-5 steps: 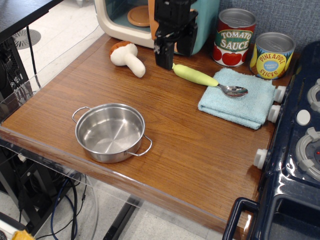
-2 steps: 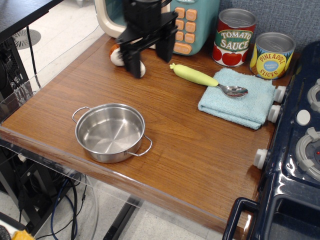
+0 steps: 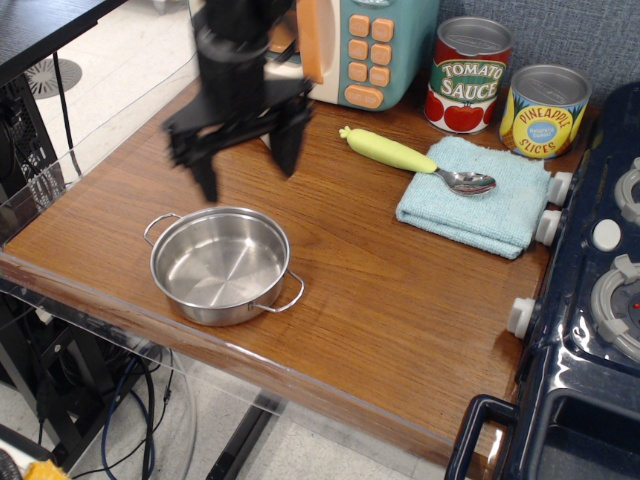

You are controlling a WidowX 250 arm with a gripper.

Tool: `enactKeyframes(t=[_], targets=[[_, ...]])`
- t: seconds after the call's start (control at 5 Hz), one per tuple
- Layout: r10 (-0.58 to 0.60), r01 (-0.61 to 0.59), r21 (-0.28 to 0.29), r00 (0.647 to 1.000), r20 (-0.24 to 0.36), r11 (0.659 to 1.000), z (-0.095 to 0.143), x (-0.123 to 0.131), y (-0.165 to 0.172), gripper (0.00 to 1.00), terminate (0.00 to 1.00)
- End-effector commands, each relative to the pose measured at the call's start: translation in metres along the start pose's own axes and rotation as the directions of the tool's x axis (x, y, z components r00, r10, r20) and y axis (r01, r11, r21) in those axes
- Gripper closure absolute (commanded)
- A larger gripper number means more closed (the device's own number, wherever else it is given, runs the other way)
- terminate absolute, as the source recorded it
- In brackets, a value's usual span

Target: Move the pot so that it is in front of the light blue towel.

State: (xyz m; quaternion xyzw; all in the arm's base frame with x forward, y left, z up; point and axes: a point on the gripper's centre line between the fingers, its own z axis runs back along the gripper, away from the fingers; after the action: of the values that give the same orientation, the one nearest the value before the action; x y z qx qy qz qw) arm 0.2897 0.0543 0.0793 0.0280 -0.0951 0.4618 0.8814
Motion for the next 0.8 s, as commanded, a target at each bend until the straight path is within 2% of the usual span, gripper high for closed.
enactKeyframes(t=[0.0,0.2,0.6], targets=[[-0.109,0.103,0.099,0.992,0.061,0.99,-0.014,0.018,0.048,0.0,0.0],[-0.143,0.135,0.143,0.989,0.043,0.98,-0.023,0.015,0.065,0.0,0.0],[-0.21,0.207,0.161,0.978,0.004,0.965,-0.039,0.005,0.067,0.0,0.0]])
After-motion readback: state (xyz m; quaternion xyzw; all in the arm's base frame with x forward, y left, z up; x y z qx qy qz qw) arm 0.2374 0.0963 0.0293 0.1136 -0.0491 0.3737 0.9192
